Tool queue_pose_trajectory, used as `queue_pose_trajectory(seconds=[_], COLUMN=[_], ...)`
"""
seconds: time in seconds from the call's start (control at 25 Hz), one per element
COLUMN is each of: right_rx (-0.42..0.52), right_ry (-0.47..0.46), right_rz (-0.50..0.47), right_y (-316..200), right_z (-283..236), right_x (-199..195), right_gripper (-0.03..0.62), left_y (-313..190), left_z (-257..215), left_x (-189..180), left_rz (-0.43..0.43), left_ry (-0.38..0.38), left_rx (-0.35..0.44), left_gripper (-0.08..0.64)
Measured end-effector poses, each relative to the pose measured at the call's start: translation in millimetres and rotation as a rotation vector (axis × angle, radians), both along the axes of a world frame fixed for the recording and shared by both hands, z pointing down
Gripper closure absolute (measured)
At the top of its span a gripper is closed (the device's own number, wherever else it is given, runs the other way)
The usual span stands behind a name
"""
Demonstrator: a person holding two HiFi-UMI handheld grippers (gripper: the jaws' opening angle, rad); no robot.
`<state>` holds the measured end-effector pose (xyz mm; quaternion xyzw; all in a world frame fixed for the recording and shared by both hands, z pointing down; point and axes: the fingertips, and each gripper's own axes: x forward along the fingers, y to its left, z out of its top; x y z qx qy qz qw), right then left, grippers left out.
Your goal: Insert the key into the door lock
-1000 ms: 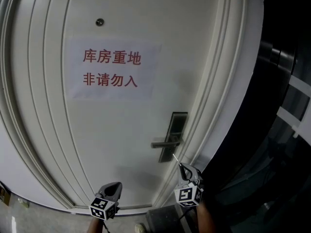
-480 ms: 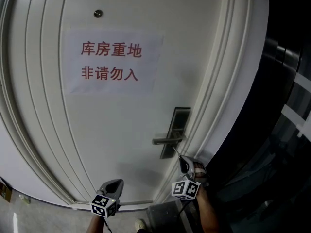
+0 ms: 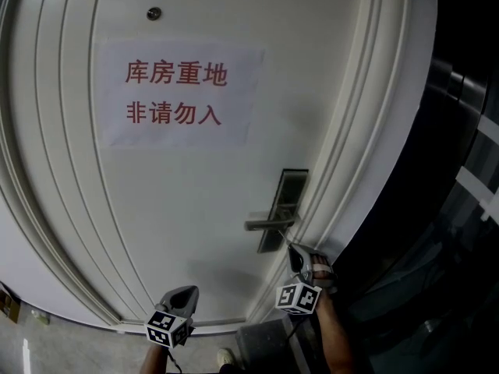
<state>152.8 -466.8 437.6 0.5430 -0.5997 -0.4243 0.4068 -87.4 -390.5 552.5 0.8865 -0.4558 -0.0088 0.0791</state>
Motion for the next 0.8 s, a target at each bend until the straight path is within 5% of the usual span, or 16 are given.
queue_pose_trajectory(seconds=[0.8], right_rx=[0.004], right_ry=[0.019], right_rz=[-0.005], right_y=[-3.7], right_z=[3.7], right_x=[-0.7], right_gripper=[0.581], left_y=[-4.2], left_z=[4.7], left_x=[-2.5], left_rz=[-0.006], left_ry=[0.014], left_rx=[-0.013], left_gripper=[0.557])
